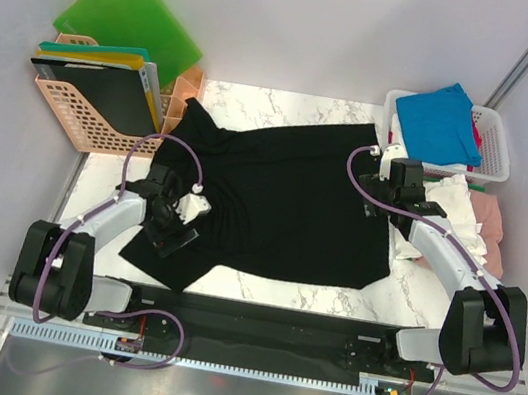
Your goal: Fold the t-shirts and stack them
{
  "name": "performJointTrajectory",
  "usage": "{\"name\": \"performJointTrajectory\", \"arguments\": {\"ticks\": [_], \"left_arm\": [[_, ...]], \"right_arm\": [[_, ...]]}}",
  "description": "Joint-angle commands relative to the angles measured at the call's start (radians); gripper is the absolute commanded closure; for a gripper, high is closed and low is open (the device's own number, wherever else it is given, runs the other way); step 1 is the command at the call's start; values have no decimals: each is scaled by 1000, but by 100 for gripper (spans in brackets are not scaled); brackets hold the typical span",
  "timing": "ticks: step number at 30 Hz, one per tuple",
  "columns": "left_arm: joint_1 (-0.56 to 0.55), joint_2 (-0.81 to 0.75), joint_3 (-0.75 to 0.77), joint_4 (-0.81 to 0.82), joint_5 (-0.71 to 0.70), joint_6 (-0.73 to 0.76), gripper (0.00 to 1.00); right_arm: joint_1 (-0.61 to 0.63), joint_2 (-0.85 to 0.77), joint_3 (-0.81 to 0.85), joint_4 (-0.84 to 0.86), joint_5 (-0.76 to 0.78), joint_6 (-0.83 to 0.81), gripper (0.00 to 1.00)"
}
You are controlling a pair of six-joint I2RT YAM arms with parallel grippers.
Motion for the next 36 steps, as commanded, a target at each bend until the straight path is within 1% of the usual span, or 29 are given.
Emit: {"name": "performJointTrajectory", "arguments": {"ticks": [1, 9, 12, 15, 18, 21, 22, 24, 25, 28, 29, 36], "left_arm": [[59, -33, -44, -43, 6, 99, 0], [175, -105, -64, -96, 24, 174, 0], [267, -125, -68, -115, 30, 214, 0], [325, -150, -68, -149, 55, 249, 0], [335, -168, -70, -167, 67, 252, 0], [335, -187, -67, -175, 73, 254, 0], [335, -187, -65, -175, 75, 252, 0], [336, -180, -58, -179, 76, 251, 0], [336, -177, -56, -181, 78, 249, 0], [335, -176, -53, -183, 81, 245, 0], [335, -176, -53, -184, 82, 243, 0], [336, -167, -67, -184, 93, 226, 0]], "right_arm": [[-2, -12, -1, 28, 0, 11, 2], [-3, -3, -1, 28, 8, 1, 2], [-2, -7, 1, 26, 5, 1, 2], [-2, -8, -1, 28, 3, -2, 2], [-2, 8, 2, 28, -6, -6, 2], [-2, 48, 16, 10, -105, -28, 2], [-2, 80, 24, -13, -168, -37, 2], [3, 124, 65, -41, -205, -46, 2], [6, 173, 82, -76, -224, -49, 2], [46, 253, 133, -102, -224, -66, 2], [72, 270, 146, -104, -199, -68, 2], [171, 357, 218, -96, -178, -60, 2]]}}
